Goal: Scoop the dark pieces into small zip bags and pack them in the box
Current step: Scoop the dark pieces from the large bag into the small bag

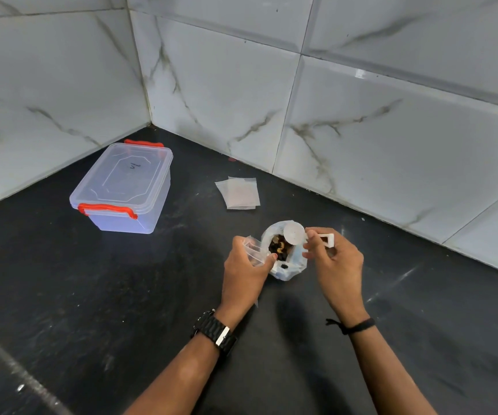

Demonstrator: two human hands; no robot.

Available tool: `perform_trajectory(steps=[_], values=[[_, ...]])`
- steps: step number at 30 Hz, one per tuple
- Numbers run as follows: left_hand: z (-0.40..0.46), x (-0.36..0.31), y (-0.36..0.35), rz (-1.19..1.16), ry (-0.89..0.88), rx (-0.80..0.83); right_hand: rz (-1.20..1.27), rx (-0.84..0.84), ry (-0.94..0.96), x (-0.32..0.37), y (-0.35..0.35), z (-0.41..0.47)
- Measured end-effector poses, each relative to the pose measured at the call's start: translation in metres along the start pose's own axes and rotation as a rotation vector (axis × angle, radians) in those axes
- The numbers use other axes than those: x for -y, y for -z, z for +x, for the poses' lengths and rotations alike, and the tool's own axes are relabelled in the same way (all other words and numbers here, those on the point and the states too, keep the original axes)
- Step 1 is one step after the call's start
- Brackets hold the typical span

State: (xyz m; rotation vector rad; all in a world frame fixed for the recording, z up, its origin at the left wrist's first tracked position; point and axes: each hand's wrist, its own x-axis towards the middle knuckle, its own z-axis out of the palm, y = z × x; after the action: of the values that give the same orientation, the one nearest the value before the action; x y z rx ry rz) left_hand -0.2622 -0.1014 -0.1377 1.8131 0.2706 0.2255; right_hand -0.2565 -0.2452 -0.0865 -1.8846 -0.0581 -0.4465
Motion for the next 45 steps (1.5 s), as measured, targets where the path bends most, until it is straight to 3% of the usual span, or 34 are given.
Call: perform_trajectory(steps=[4,7,13,30,39,45], values=[[0.001,0.004,-0.007,-0.005,0.066,0.019,-0.216,0.122,0.029,-0.023,0.002,0.006],[0.003,0.004,-0.01,0.0,0.08,0.037,-0.401,0.222,0.172,-0.032,-0.003,0.005],[0.007,0.005,-0.011,-0.037,0.104,0.061,-0.568,0.327,0.26,-0.043,-0.009,0.003],[0.008,0.011,-0.013,-0.206,0.136,0.016,-0.532,0.283,0.115,-0.038,-0.015,0.002],[0.01,0.016,-0.012,-0.224,0.134,0.024,-0.289,0.138,-0.155,-0.038,-0.019,0.005],[0.008,0.014,-0.011,-0.196,0.125,0.038,-0.231,0.084,-0.167,-0.041,-0.015,0.005]])
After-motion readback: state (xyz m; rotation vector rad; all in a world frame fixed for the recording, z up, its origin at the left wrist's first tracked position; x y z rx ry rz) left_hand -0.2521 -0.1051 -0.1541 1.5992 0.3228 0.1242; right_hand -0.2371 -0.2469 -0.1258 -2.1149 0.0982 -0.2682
